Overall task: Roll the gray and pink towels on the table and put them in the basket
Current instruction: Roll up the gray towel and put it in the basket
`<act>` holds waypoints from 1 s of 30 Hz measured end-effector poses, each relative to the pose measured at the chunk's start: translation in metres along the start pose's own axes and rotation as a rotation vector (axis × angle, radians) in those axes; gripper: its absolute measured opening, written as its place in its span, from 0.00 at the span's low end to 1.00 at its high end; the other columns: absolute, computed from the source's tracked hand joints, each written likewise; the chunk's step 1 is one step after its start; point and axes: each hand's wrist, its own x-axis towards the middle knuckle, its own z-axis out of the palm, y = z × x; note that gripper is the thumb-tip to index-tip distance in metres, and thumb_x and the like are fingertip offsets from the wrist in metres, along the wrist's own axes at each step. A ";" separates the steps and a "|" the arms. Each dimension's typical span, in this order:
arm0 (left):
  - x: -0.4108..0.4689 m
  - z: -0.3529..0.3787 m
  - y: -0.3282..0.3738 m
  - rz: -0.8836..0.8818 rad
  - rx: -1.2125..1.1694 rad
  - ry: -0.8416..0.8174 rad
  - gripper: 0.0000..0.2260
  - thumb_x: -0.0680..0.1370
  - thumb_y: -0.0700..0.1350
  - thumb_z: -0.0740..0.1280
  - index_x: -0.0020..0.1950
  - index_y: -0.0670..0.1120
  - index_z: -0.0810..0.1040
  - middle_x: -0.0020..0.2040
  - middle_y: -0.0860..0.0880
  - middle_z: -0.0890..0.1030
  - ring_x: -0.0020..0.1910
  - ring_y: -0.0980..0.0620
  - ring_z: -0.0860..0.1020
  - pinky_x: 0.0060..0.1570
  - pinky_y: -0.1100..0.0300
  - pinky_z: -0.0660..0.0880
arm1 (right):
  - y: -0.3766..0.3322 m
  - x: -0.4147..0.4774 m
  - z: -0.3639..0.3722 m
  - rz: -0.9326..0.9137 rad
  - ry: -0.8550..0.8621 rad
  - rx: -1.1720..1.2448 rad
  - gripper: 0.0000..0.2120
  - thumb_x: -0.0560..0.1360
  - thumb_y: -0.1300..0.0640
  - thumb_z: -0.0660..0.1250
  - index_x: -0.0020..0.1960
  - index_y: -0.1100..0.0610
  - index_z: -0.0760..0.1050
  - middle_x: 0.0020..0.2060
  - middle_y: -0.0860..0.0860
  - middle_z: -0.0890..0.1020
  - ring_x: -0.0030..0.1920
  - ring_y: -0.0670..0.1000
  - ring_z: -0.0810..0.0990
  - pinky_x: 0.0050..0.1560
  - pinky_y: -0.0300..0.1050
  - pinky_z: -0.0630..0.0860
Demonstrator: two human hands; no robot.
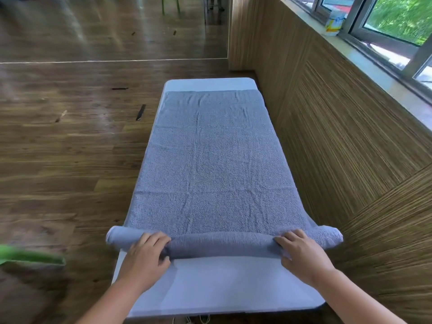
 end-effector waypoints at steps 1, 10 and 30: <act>0.000 -0.001 0.000 -0.002 0.026 -0.011 0.16 0.67 0.52 0.65 0.53 0.54 0.81 0.52 0.58 0.80 0.53 0.52 0.76 0.45 0.53 0.78 | 0.000 0.000 -0.001 -0.017 0.009 -0.036 0.13 0.64 0.52 0.73 0.48 0.46 0.79 0.40 0.42 0.78 0.43 0.50 0.75 0.37 0.42 0.76; -0.003 0.001 -0.008 -0.004 0.086 -0.027 0.07 0.69 0.53 0.58 0.37 0.56 0.75 0.37 0.60 0.74 0.40 0.53 0.75 0.39 0.55 0.71 | -0.007 0.009 -0.023 0.038 -0.157 -0.056 0.14 0.76 0.47 0.56 0.50 0.51 0.78 0.44 0.43 0.70 0.54 0.50 0.75 0.39 0.45 0.65; -0.003 -0.004 -0.012 0.034 0.037 -0.068 0.09 0.71 0.54 0.57 0.37 0.54 0.75 0.39 0.60 0.70 0.44 0.54 0.71 0.43 0.59 0.70 | -0.005 0.011 -0.017 0.024 -0.153 -0.070 0.18 0.75 0.42 0.53 0.46 0.51 0.78 0.41 0.44 0.74 0.52 0.50 0.72 0.43 0.46 0.67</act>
